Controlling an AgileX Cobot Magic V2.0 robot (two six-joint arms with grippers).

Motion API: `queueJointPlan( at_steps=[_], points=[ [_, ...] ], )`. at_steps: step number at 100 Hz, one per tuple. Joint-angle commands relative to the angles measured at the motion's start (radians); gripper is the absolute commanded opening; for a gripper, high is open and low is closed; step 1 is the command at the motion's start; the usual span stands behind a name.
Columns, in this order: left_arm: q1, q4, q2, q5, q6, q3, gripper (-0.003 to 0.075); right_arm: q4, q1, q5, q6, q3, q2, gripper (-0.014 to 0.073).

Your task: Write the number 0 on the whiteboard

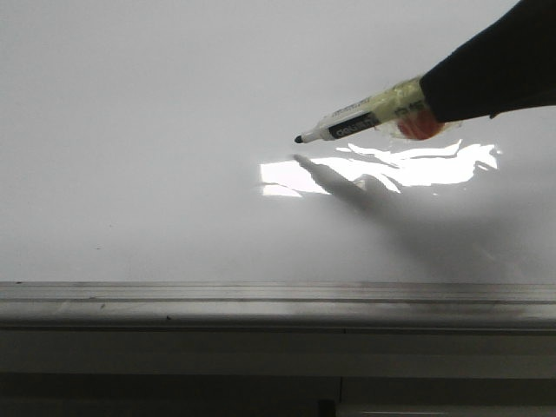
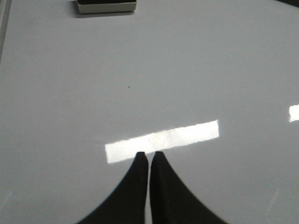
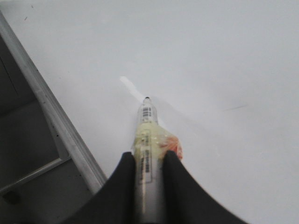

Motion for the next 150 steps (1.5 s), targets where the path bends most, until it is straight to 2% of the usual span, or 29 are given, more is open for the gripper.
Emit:
queueJointPlan(
  at_steps=[1,31,41,50,64,74,89,98,117,150],
  points=[
    [0.002,-0.009,0.015,-0.082,-0.010,-0.030,-0.0020,-0.007,-0.019,-0.088,0.000,-0.025,0.006,-0.0047],
    [0.002,-0.009,0.015,-0.082,-0.010,-0.030,-0.0020,-0.040,-0.064,-0.236,-0.001,-0.048,0.072,-0.0047],
    [0.002,-0.009,0.015,-0.082,-0.010,-0.030,-0.0020,-0.047,-0.113,-0.286,-0.001,-0.067,0.063,-0.0047],
    [0.002,-0.009,0.015,-0.082,-0.010,-0.030,-0.0020,-0.047,-0.191,-0.232,-0.001,-0.076,0.044,-0.0047],
    [0.002,-0.009,0.015,-0.082,-0.010,-0.030,-0.0020,-0.047,-0.326,-0.042,-0.001,-0.076,0.007,-0.0047],
    [0.002,-0.009,0.015,-0.082,-0.010,-0.030,-0.0020,-0.044,-0.360,0.050,0.000,-0.076,-0.025,-0.0047],
    [0.002,-0.009,0.015,-0.082,-0.010,-0.030,-0.0020,-0.004,-0.358,0.238,0.000,-0.074,-0.039,-0.0047],
    [0.002,-0.009,0.015,-0.082,-0.010,-0.030,-0.0020,0.030,-0.358,0.266,0.000,-0.053,-0.037,-0.0047],
    [0.002,-0.009,0.015,-0.080,-0.010,-0.030,-0.0020,0.055,-0.313,0.257,-0.002,-0.029,-0.005,-0.0047],
    [0.002,-0.009,0.015,-0.080,-0.010,-0.030,-0.0020,0.055,-0.076,0.041,-0.002,-0.029,0.139,-0.0047]
  ],
)
